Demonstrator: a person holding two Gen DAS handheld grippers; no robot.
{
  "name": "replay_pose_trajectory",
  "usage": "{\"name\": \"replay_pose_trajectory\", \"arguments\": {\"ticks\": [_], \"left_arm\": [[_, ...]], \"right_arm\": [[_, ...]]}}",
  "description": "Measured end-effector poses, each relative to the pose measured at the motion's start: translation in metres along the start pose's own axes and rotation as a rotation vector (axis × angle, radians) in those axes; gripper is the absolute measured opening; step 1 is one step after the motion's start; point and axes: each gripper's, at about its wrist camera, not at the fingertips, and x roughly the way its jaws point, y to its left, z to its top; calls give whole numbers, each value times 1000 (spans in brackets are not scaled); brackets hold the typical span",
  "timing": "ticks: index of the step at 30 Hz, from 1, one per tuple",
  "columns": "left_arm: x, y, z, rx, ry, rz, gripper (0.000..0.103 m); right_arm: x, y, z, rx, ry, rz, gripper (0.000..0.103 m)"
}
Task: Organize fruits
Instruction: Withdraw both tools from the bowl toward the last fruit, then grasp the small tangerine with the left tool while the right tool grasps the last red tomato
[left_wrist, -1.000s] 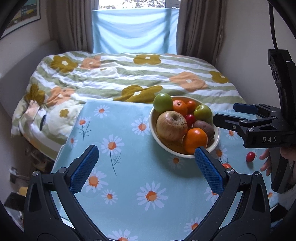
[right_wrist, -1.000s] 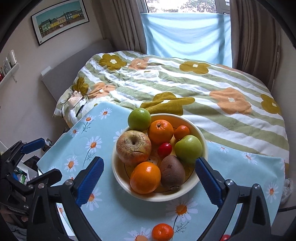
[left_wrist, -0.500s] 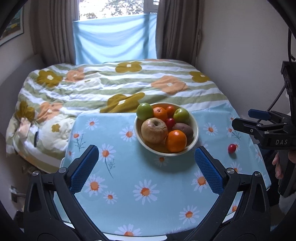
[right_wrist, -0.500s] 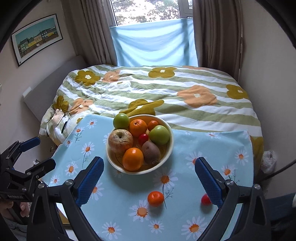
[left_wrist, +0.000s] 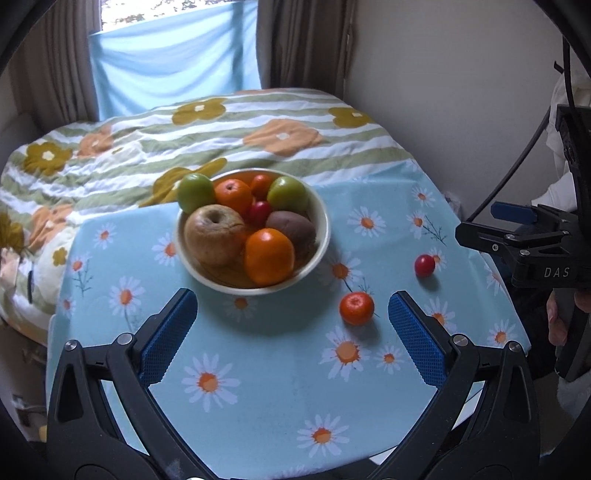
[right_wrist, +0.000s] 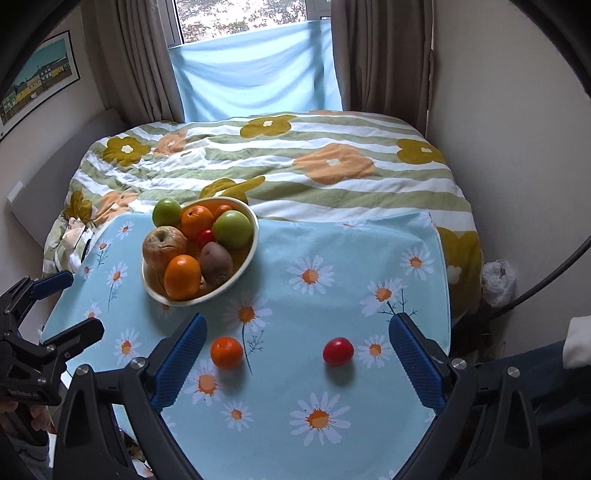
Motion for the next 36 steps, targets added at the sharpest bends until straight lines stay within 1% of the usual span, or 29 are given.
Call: {"name": "replay_pose_trajectory", "arguments": {"ticks": [6,13,15,17,19,21,23,24,25,27,28,30,31,36], "left_arm": [[46,-30,-11,33,71,-42,103],[85,-51,-20,69,133,-59,102],[97,-55,-21,71,155,-59,95],[105,-57,-23,67,163,-51,92],[110,-58,-23,58,169,-55,86],[117,-60,-24,56,182,-55,83],[121,-61,-25,55,191,-52,82],[123,-61,-27,52,191,-53,77],[124,-61,-27,49,192,-55,65],[127,-61,-27,47,203,-58,60],[129,-61,-28,47,204,-59,54],[130,-63,-29,58,206,-49,48],[129,-64,-29,66,207,-40,44],[128,-62,-30,64,217,-30,43]], "right_arm": [[32,-27,-19,11,57,14,98],[57,-47,-38,26,97,40,98],[64,-51,-41,25,108,35,98],[69,-56,-45,28,112,32,98],[73,-59,-48,29,114,31,98],[78,-60,-50,25,122,33,96],[83,-61,-51,24,131,43,88],[86,-61,-52,22,138,48,87],[88,-61,-52,19,142,50,85],[91,-61,-53,7,145,53,80],[91,-60,-53,2,147,54,77],[93,-59,-53,-8,147,55,76],[93,-59,-52,-11,147,57,75],[96,-57,-52,-24,152,72,66]]}}
